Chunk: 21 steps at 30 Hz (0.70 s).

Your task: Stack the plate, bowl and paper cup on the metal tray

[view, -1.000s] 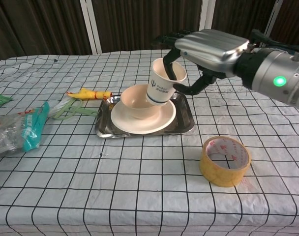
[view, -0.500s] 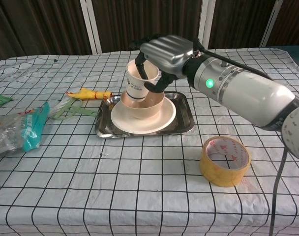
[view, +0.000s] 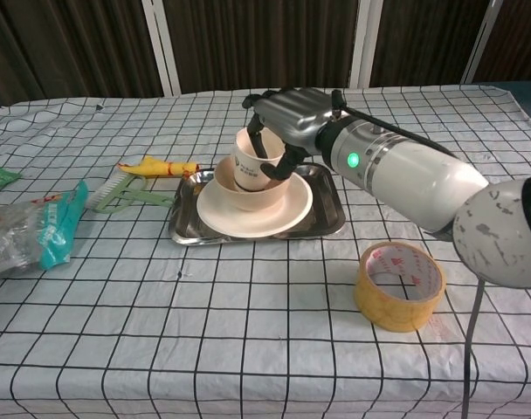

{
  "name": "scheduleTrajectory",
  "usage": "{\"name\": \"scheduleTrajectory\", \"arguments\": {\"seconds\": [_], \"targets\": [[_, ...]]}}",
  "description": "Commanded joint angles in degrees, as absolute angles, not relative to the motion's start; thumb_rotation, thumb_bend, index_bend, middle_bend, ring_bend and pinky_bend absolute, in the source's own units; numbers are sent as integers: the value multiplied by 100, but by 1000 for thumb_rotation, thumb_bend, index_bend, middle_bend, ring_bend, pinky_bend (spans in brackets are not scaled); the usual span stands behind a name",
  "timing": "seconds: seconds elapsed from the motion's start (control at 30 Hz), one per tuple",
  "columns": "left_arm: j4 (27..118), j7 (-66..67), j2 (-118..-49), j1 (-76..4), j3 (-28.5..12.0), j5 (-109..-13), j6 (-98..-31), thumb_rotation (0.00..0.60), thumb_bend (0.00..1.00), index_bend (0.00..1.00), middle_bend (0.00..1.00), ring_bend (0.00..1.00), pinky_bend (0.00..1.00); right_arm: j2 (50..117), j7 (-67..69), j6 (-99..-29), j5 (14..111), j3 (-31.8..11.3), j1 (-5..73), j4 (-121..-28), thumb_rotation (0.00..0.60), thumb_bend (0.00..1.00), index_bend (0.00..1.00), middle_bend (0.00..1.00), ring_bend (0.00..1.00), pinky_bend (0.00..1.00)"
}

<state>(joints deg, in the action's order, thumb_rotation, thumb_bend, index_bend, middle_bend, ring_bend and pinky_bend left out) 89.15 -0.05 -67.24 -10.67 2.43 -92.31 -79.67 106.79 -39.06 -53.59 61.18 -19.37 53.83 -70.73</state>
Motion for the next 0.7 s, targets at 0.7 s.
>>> {"name": "scheduleTrajectory", "arguments": {"seconds": [0.7], "targets": [[8831, 256, -6853, -992, 162, -9217, -8178, 600, 407, 0, 82, 26, 85, 10276, -3890, -5732, 6080, -1566, 5251, -7754, 600, 393, 235, 0, 0, 0]]}}
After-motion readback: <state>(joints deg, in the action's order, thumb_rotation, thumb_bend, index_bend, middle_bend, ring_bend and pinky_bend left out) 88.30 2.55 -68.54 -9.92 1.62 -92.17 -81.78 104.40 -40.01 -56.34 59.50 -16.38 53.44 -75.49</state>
